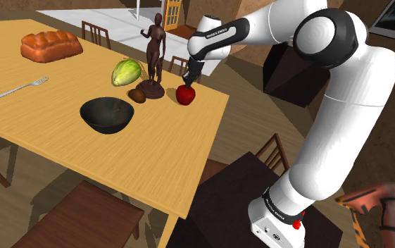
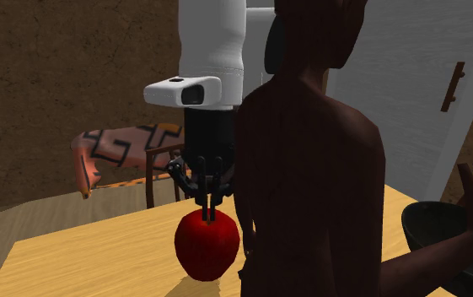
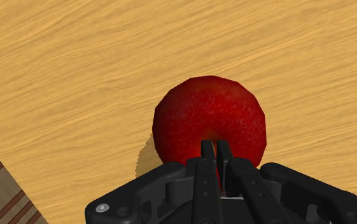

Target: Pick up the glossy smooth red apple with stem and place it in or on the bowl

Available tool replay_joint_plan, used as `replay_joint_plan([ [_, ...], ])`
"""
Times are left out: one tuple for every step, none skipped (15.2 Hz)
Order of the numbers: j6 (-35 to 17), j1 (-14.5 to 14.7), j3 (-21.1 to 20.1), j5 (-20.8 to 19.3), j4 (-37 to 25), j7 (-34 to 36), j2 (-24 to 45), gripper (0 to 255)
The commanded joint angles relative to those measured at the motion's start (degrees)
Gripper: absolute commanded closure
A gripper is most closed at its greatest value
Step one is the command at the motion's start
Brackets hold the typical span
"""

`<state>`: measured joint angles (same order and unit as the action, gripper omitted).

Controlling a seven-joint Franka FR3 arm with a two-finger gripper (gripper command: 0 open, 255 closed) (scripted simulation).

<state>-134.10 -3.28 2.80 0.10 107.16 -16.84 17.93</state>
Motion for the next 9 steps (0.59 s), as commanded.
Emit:
replay_joint_plan([
  [1.5, 0.0, 0.0, 0.0, -0.8, 0.1, -0.7, 255],
  [2.2, 0.1, 0.0, -0.1, -1.1, 0.1, -1.1, 255],
  [2.9, 0.1, 0.0, -0.1, -1.5, 0.1, -1.4, 255],
  [3.5, 0.1, 0.0, -0.1, -1.8, 0.1, -1.7, 255],
  [4.2, 0.1, 0.0, -0.1, -2.2, 0.1, -2.0, 255],
  [4.9, 0.1, 0.0, -0.1, -2.6, 0.1, -2.3, 255],
  [5.6, 0.1, 0.0, -0.1, -3.0, 0.1, -2.6, 255],
  [6.3, 0.1, 0.0, -0.2, -3.4, 0.1, -2.9, 255],
  [6.9, 0.1, 0.1, -0.2, -3.8, 0.1, -3.1, 255],
])
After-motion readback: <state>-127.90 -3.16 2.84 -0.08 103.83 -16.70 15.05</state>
